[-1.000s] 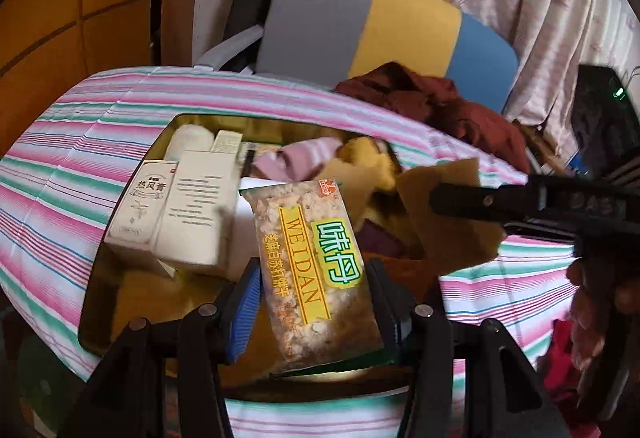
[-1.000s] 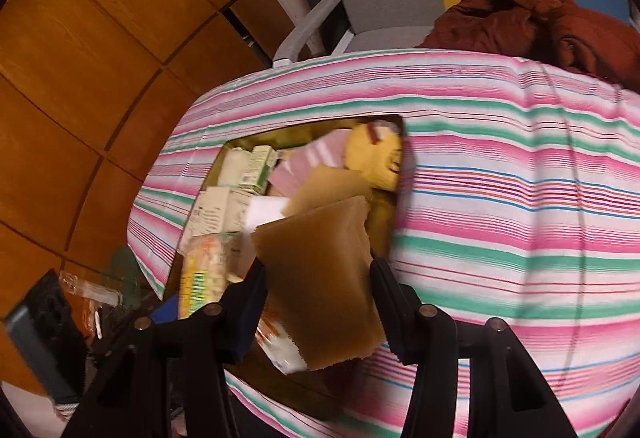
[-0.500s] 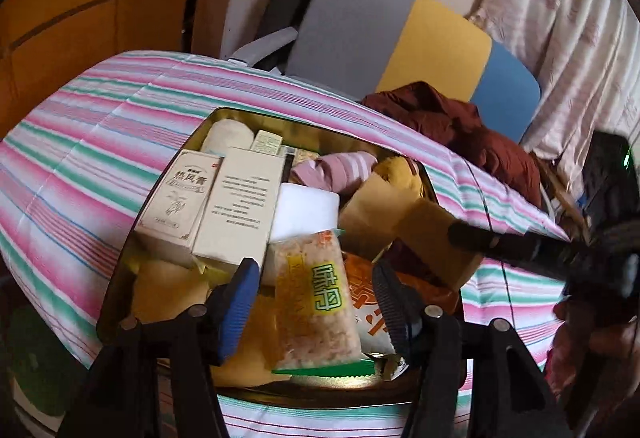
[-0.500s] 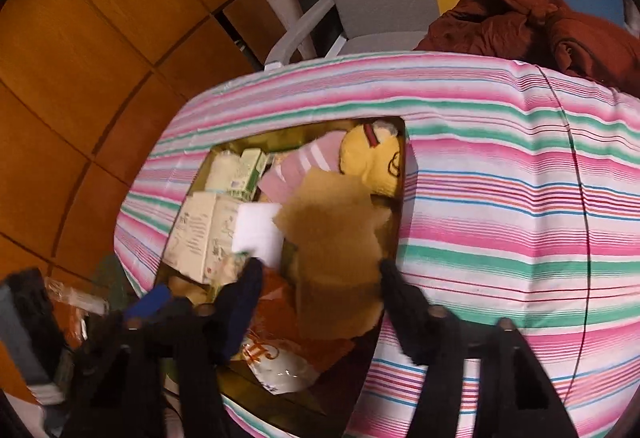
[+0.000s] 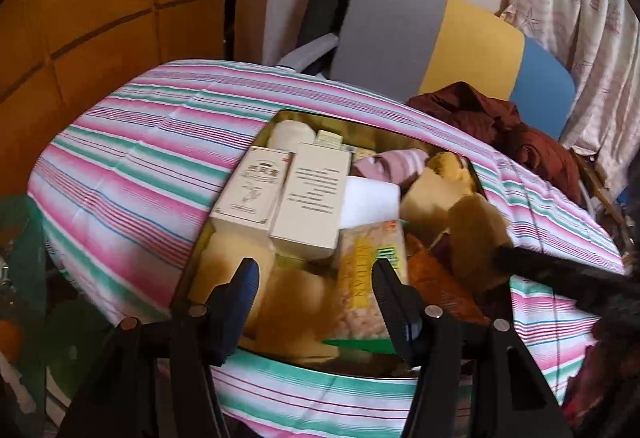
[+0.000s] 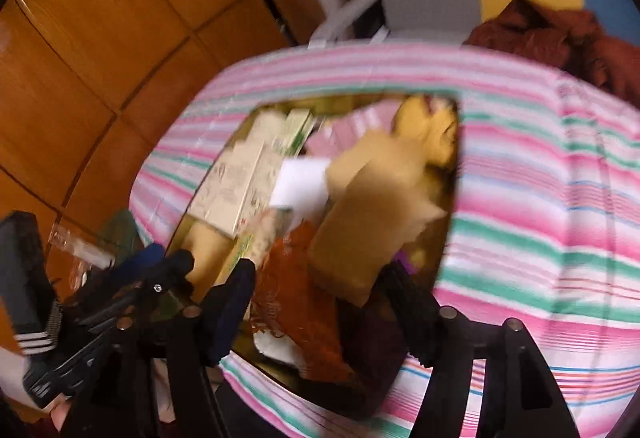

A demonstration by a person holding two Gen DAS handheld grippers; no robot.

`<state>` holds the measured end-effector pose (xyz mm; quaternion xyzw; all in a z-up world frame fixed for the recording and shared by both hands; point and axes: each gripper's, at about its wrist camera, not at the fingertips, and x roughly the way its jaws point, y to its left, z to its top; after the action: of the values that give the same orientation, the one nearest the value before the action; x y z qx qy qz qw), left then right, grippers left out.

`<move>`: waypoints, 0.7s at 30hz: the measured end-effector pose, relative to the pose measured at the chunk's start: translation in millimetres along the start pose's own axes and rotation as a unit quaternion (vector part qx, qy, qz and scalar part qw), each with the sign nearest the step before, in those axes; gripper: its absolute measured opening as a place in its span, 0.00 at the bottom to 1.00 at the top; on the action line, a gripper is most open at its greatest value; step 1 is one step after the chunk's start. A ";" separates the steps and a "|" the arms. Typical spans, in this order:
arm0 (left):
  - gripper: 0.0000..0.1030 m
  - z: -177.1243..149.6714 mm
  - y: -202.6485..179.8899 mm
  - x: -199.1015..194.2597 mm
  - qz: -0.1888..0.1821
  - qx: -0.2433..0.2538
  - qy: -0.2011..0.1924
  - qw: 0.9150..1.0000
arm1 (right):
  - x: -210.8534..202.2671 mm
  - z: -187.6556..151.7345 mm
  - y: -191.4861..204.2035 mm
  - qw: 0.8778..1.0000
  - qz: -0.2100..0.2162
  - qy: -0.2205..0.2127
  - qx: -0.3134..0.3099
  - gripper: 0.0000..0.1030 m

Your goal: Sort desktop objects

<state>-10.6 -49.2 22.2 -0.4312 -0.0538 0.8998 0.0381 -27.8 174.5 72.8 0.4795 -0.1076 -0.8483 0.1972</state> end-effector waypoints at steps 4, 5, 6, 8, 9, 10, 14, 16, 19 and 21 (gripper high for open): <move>0.58 -1.9 -5.1 1.1 0.023 0.011 0.004 1.000 | -18.5 13.9 -2.7 0.999 -0.032 -0.044 -0.006 0.42; 0.58 -2.4 -6.4 1.6 0.022 0.014 0.006 1.000 | -12.2 20.9 -1.5 0.998 -0.043 -0.039 -0.012 0.39; 0.58 -3.6 -7.7 0.9 0.020 0.016 0.007 1.000 | -8.6 23.1 -1.7 0.998 -0.056 -0.032 -0.014 0.38; 0.58 -5.1 -9.4 -1.3 0.017 0.018 0.008 1.000 | 5.9 27.4 -4.0 0.996 -0.093 -0.013 -0.009 0.37; 0.58 -6.2 -9.9 -2.9 0.019 0.018 0.008 1.000 | 12.9 27.1 -7.1 0.995 -0.096 -0.007 0.000 0.37; 0.58 -7.3 -10.0 -4.5 0.020 0.018 0.008 1.000 | 18.0 26.2 -9.1 0.996 -0.092 -0.002 0.008 0.37; 0.58 -7.9 -11.5 -6.1 0.018 0.017 0.012 1.000 | 32.5 16.5 3.4 0.998 -0.062 0.009 -0.016 0.36; 0.58 -7.7 -13.3 -6.1 0.024 0.020 0.015 0.999 | 32.1 13.5 13.3 0.998 -0.052 0.006 -0.042 0.38; 0.58 -8.2 -14.3 -7.7 0.031 0.021 0.012 0.999 | 25.0 10.3 14.3 0.999 -0.020 -0.004 -0.039 0.45; 0.58 -9.9 -13.7 -8.9 0.035 0.021 0.011 0.999 | 13.7 7.8 13.1 0.999 -0.014 -0.022 -0.035 0.52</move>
<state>3.0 -35.9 24.7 -0.4415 -0.0188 0.8969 0.0163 -37.7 156.7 71.1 0.4553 -0.0748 -0.8645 0.1995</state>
